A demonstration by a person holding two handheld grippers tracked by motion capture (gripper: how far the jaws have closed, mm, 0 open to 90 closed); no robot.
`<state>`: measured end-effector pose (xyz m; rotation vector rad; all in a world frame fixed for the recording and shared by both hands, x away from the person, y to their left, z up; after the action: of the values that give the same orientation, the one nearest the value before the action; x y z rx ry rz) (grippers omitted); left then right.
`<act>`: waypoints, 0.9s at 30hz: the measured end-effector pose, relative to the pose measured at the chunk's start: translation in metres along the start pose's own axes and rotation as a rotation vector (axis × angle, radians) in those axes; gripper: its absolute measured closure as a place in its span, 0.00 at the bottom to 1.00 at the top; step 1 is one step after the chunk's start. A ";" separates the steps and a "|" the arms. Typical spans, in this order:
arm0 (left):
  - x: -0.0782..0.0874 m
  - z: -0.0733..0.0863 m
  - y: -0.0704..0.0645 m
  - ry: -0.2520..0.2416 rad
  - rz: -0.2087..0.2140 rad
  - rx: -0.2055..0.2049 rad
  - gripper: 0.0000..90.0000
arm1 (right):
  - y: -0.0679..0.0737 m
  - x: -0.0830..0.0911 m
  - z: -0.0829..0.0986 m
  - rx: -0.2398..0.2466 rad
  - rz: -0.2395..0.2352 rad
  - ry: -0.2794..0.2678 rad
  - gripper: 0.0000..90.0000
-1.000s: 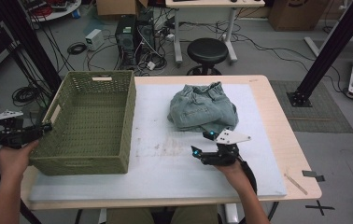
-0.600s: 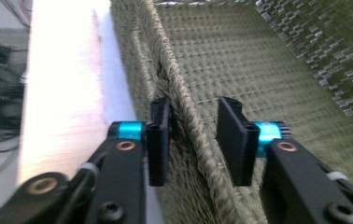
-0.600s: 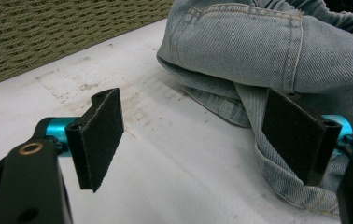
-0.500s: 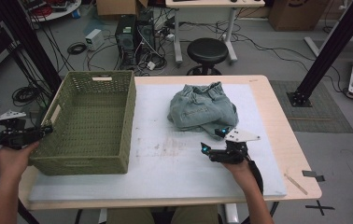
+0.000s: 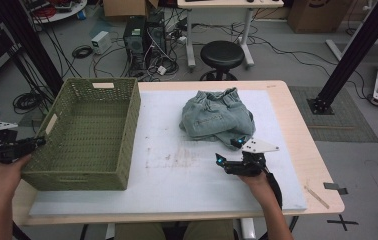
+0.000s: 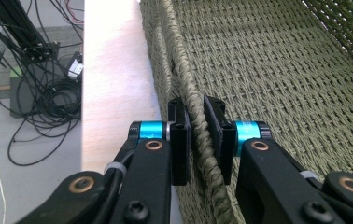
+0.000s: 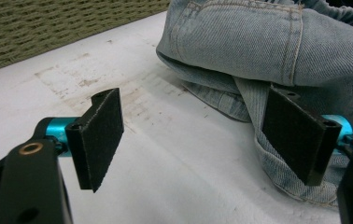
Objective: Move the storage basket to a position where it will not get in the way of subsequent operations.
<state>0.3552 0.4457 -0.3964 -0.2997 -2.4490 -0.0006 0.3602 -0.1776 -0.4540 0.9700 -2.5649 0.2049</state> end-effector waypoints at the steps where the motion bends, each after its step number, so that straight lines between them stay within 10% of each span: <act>1: 0.001 0.001 0.003 0.001 -0.003 -0.001 0.90 | 0.000 0.000 0.000 0.000 0.001 -0.001 0.24; 27: 0.011 0.004 0.053 0.006 -0.011 0.011 0.90 | -0.002 0.000 0.003 -0.016 0.011 0.007 0.24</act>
<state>0.3553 0.4996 -0.3968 -0.2811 -2.4438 0.0067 0.3609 -0.1797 -0.4568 0.9482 -2.5624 0.1895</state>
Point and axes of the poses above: each handheld gripper's, and its own axes: x roughly backward along the jaws, z roughly out of its underside, y roughly to its left, the point moved 5 cm from there along -x, roughly forward along the jaws, and after that the axes turned 3 degrees about z, right-handed, at the moved point
